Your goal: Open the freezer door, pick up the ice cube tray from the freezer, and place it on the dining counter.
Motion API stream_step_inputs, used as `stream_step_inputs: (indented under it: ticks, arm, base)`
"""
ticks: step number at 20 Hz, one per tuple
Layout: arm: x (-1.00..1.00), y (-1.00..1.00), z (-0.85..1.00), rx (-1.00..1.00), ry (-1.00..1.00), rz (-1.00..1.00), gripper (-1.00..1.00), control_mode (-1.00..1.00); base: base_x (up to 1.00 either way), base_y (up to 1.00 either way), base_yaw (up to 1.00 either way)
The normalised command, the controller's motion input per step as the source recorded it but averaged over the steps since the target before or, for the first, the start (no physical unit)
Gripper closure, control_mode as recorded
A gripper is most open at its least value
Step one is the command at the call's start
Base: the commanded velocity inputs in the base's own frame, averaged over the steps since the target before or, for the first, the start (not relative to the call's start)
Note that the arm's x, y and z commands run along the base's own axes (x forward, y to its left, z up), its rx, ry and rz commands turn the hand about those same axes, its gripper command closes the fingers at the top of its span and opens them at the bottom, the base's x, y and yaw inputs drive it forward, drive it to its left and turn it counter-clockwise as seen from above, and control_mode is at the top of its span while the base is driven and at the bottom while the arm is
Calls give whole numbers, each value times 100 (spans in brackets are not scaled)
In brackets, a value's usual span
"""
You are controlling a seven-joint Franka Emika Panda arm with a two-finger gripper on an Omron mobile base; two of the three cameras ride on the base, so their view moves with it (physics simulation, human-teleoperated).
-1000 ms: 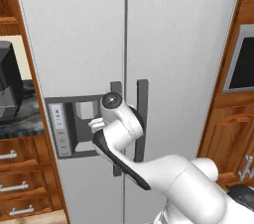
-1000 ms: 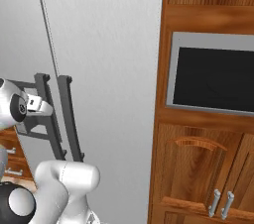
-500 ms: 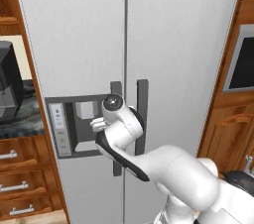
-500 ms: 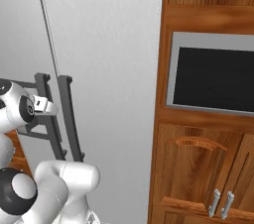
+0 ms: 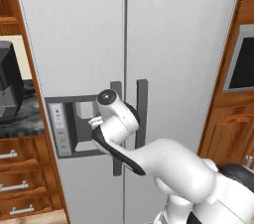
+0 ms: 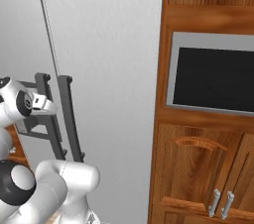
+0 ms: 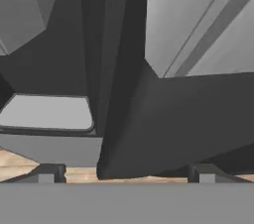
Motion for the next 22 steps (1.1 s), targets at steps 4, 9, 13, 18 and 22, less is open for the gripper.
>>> stream_step_inputs:
  ticks: [4, 9, 13, 18, 22]
  arm:
    - [41, 0, -48, 0, -6, 5, 100, -100]
    - [4, 0, -65, 0, -19, 20, 100, -100]
    - [0, 0, -84, 0, -27, 30, 100, -100]
    - [-12, 11, -88, 1, -21, 35, 100, -100]
    - [-81, 35, -69, 14, -8, 34, 100, -100]
  base:
    - [0, 0, 0]
    - [0, 0, 0]
    - [0, 0, 0]
    - [0, 0, 0]
    - [0, 0, 0]
